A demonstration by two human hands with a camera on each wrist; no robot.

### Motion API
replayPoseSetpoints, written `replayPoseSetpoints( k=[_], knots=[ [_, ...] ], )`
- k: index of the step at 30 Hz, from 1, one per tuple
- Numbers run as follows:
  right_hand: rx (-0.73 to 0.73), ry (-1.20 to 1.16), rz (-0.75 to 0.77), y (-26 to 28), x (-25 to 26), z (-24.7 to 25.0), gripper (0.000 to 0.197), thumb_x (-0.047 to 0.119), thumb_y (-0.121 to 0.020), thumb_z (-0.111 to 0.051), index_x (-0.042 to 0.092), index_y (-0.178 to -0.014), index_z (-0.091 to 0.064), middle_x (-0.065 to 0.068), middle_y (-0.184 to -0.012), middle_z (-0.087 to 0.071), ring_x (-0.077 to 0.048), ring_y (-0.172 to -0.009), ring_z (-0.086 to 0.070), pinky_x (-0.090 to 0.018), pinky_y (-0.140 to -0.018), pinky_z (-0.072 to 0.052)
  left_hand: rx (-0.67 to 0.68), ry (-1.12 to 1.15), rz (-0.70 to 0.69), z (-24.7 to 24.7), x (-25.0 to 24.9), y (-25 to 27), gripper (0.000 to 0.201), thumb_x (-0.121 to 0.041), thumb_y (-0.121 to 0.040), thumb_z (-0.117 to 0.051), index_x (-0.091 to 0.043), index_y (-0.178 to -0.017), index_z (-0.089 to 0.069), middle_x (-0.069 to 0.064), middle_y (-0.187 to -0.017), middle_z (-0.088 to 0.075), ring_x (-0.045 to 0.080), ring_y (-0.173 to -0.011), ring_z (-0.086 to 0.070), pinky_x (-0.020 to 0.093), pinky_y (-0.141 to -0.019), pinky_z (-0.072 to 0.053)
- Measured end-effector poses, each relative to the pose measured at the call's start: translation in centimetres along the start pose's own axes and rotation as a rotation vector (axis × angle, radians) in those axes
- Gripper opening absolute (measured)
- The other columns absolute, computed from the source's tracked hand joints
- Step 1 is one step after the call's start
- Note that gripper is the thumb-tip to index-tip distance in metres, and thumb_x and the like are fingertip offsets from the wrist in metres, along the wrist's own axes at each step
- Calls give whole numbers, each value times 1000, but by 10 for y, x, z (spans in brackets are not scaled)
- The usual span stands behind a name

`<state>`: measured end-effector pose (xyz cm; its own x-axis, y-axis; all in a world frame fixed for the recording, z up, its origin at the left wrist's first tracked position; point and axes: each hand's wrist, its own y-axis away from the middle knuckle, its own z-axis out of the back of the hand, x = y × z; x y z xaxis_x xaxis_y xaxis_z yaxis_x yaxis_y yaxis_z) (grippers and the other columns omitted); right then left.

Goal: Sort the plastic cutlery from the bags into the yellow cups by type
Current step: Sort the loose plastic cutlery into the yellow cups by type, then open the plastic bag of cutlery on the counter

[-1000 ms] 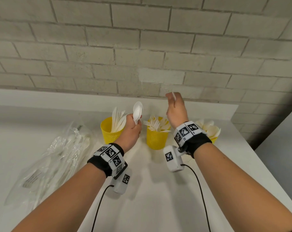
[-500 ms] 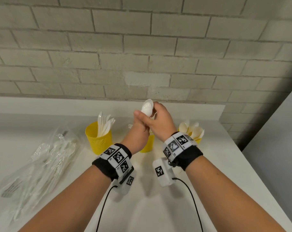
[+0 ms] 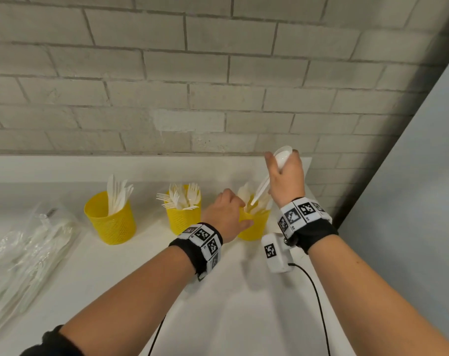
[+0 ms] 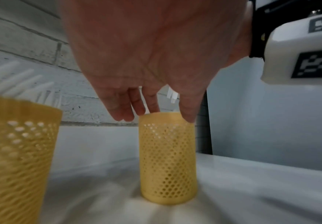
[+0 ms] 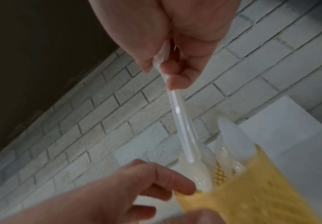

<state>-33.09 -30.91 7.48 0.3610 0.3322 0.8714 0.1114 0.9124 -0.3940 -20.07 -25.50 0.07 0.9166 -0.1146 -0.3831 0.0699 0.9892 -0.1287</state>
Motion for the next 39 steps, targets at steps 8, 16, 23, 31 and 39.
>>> replayPoseSetpoints(
  k=[8,16,23,31,39],
  knots=[
    [174,432,-54,15,-48,-8,52,48,-94,-45,0,-107,-58,-19,-114,-53,-36,-109,-48,-40,-94,-39,-198,115,34,-21,1,-4,36,-47,-83,-65,-18,-104,-58,2,-123,-45,18,-116,-47,31,-96,-42],
    [152,542,25,37,-47,5,42,49,-86,-57,25,-120,-59,-8,-121,-41,-28,-117,-38,-36,-103,-31,-208,80,5,-14,1,4,40,-41,-87,-62,-19,-119,-56,3,-128,-50,21,-121,-46,28,-103,-34],
    [212,377,157,89,-9,-16,11,25,-86,-60,23,-96,-66,-5,-100,-53,-28,-103,-46,-24,-89,-28,-286,124,28,37,27,80,26,-37,-91,-56,-26,-114,-61,-7,-113,-59,12,-109,-52,28,-90,-43],
    [690,150,100,196,36,-114,10,16,-87,-59,15,-95,-65,4,-89,-58,-1,-66,-48,-21,-68,-37,-335,1,373,95,140,202,19,-35,-91,-55,-32,-106,-65,-10,-106,-62,13,-103,-54,33,-87,-45],
    [1041,157,134,293,71,-201,20,22,-88,-59,19,-107,-61,4,-104,-54,-8,-90,-49,-23,-89,-44,-283,-301,854,141,235,307,26,-23,-91,-54,-27,-116,-59,5,-129,-48,27,-119,-43,40,-93,-38]
  ],
)
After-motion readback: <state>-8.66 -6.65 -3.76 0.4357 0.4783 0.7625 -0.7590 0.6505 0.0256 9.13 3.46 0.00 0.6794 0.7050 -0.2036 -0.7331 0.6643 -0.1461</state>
